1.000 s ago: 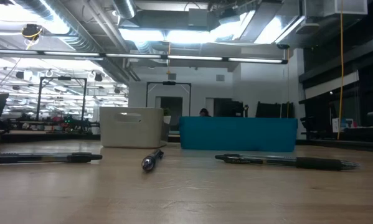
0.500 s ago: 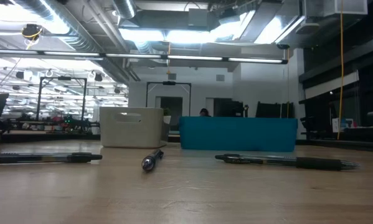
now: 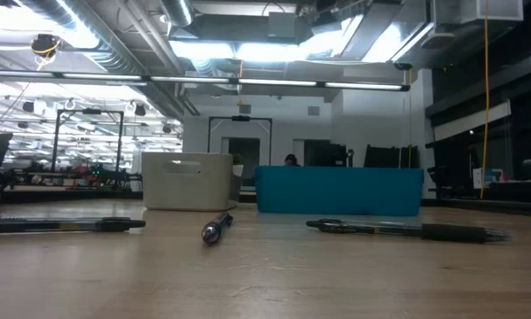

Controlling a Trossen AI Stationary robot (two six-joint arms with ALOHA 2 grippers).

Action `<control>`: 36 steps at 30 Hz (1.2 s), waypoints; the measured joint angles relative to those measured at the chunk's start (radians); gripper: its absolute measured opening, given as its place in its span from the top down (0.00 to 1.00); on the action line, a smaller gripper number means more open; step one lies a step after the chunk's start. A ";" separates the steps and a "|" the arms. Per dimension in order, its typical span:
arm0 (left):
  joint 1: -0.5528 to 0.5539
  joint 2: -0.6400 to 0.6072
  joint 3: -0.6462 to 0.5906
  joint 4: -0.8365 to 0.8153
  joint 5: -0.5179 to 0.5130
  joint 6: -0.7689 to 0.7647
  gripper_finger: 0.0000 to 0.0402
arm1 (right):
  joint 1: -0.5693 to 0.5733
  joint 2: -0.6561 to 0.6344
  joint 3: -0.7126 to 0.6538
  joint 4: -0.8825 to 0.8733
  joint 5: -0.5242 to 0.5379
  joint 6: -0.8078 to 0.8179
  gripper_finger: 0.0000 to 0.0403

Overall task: Sort pens & pencils
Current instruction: Put the black pen into the gray bin

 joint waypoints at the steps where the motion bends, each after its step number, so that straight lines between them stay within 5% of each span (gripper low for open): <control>1: 0.002 0.000 0.000 0.000 0.000 0.002 0.83 | -0.003 0.000 0.000 0.000 -0.001 0.000 0.92; 14: 0.040 0.000 0.000 0.161 0.080 0.206 0.83 | -0.031 0.000 0.000 0.063 -0.014 0.085 0.92; 36: 0.047 0.001 0.000 0.282 0.168 0.318 0.83 | -0.037 0.000 -0.001 0.062 -0.029 0.113 0.92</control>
